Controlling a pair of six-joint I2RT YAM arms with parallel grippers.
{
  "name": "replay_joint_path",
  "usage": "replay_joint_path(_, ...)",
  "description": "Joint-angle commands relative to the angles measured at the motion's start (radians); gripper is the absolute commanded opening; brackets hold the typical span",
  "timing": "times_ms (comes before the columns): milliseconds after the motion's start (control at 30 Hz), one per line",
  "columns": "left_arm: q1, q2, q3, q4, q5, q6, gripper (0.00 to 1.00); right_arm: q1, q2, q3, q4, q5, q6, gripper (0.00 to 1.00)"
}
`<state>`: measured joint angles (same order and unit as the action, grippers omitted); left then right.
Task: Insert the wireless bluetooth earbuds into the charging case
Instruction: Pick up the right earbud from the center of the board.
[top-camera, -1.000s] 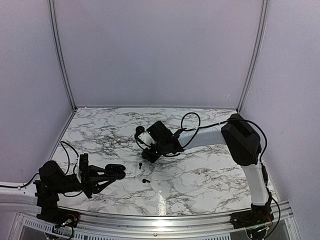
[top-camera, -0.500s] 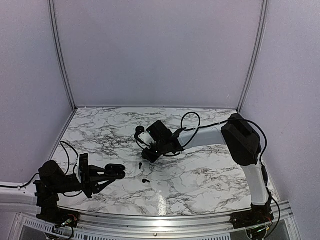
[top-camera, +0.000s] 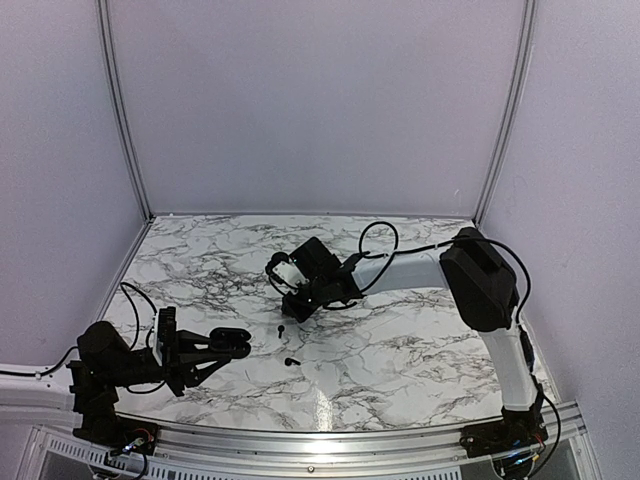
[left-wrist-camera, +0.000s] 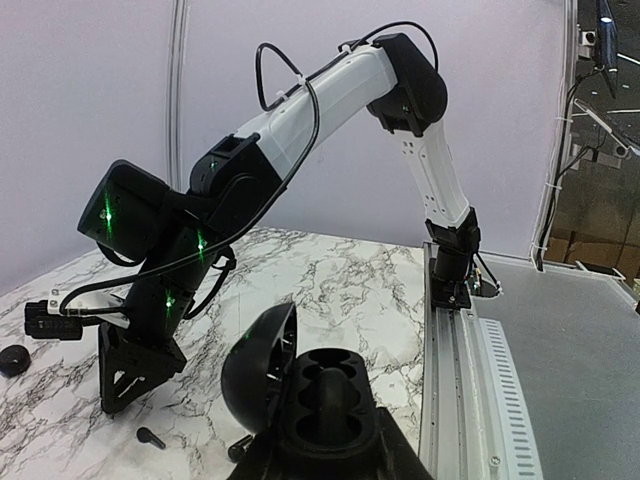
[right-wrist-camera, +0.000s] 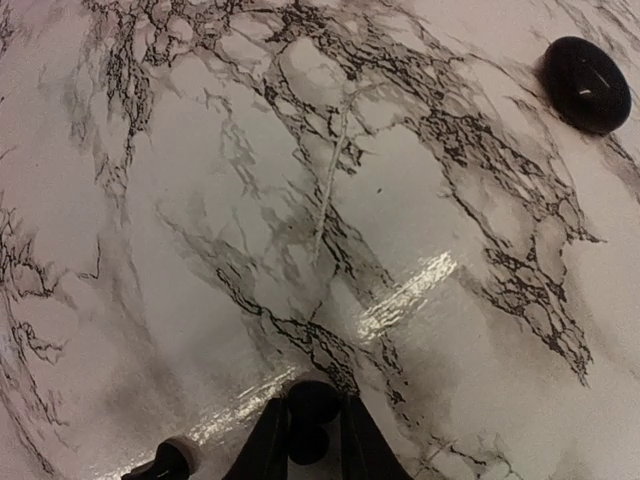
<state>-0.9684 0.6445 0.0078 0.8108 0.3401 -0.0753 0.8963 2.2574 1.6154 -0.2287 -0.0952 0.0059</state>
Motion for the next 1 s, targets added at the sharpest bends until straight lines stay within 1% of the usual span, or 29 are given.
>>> replay_joint_path(0, 0.005, -0.016, -0.006, 0.047, 0.005, 0.004, 0.0, -0.007, 0.019, 0.042, -0.028, -0.001, -0.002, 0.18)
replay_joint_path(300, 0.004, -0.03, -0.006, 0.044, 0.004, -0.003, 0.0, -0.007, -0.004, 0.026, -0.042, 0.013, -0.003, 0.07)
replay_joint_path(467, 0.005, -0.027, -0.006, 0.044, 0.008, -0.002, 0.0, -0.007, -0.084, -0.023, -0.036, -0.01, -0.034, 0.0)
replay_joint_path(667, 0.005, -0.027, -0.006, 0.044, 0.042, 0.002, 0.0, -0.008, -0.306, -0.202, 0.026, -0.093, -0.089, 0.0)
replay_joint_path(833, 0.005, -0.033, 0.009, 0.046, 0.12, 0.014, 0.0, 0.003, -0.58, -0.359, 0.057, -0.212, -0.158, 0.0)
replay_joint_path(967, 0.004, -0.039, 0.02, 0.05, 0.176, 0.021, 0.0, 0.081, -0.787, -0.44, 0.055, -0.223, -0.236, 0.0)
